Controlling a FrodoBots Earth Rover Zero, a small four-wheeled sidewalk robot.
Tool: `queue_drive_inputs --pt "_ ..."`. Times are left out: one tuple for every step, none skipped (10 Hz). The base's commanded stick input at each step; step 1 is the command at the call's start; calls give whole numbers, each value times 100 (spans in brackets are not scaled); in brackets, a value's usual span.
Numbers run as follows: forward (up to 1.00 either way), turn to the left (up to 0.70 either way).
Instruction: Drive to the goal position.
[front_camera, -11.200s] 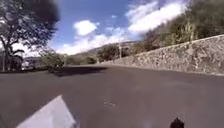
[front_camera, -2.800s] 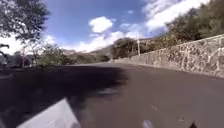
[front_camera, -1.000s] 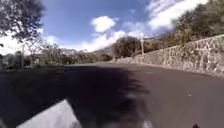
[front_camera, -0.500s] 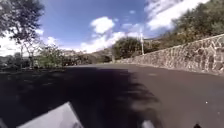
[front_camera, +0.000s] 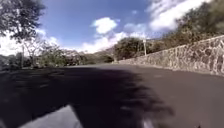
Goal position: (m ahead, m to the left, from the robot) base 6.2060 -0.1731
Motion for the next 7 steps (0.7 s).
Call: queue_drive_inputs --pt "70 0" --pt "70 0" --pt "70 0" --pt "70 0" --pt "70 0" --pt "70 0" --pt "70 0"
